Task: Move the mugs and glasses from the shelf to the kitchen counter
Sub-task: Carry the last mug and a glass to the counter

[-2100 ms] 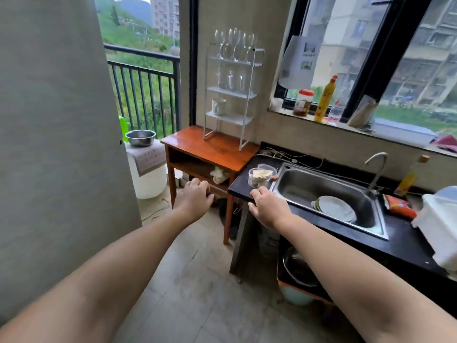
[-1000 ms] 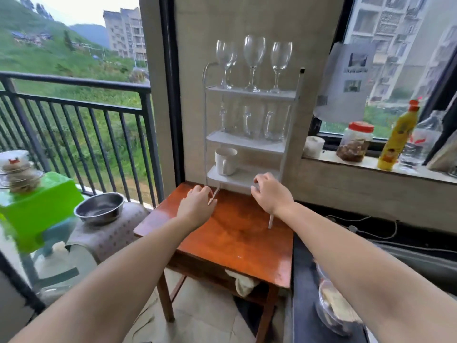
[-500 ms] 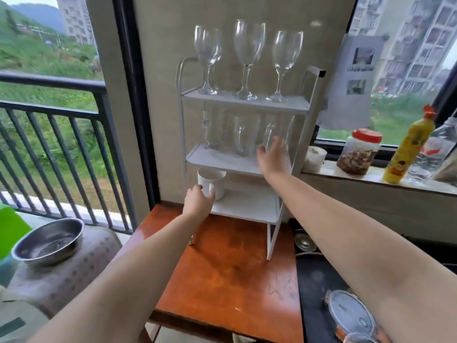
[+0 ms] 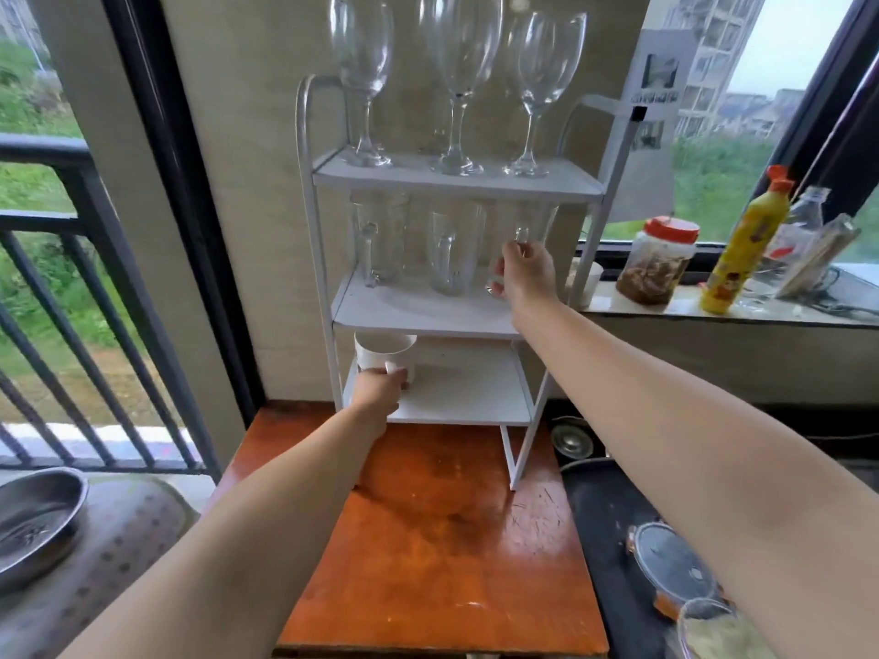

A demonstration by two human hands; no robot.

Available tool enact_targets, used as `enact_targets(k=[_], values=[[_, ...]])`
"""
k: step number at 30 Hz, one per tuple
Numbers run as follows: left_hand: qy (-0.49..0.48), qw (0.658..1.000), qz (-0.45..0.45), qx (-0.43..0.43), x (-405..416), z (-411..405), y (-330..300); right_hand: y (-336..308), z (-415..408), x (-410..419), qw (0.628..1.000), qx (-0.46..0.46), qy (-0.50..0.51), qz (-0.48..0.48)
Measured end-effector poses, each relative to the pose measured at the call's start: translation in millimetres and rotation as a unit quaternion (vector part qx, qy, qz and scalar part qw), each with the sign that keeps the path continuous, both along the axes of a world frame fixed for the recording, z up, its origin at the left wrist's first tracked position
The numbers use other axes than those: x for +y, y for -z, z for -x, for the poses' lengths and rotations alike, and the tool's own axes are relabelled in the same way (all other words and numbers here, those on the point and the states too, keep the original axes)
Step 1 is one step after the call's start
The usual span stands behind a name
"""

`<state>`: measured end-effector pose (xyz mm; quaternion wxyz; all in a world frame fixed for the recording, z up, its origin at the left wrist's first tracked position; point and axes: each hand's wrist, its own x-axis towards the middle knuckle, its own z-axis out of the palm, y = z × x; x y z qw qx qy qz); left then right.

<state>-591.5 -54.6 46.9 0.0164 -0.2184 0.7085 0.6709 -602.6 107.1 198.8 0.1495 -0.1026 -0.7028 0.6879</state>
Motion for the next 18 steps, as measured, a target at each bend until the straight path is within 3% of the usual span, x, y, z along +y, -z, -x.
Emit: enact_targets(k=[3,9,18], values=[[-0.015,0.997,-0.078,0.000,1,1,-1,-2,-9,5,1.000,0.005,-0.007,0.012],[-0.014,0.991,-0.133,0.012,7,-15,-16,-1,-34,8,1.000,-0.002,-0.021,-0.020],[0.043,0.993,-0.103,0.038,5,-68,-20,1,-81,11,0.999,0.012,-0.042,-0.013]])
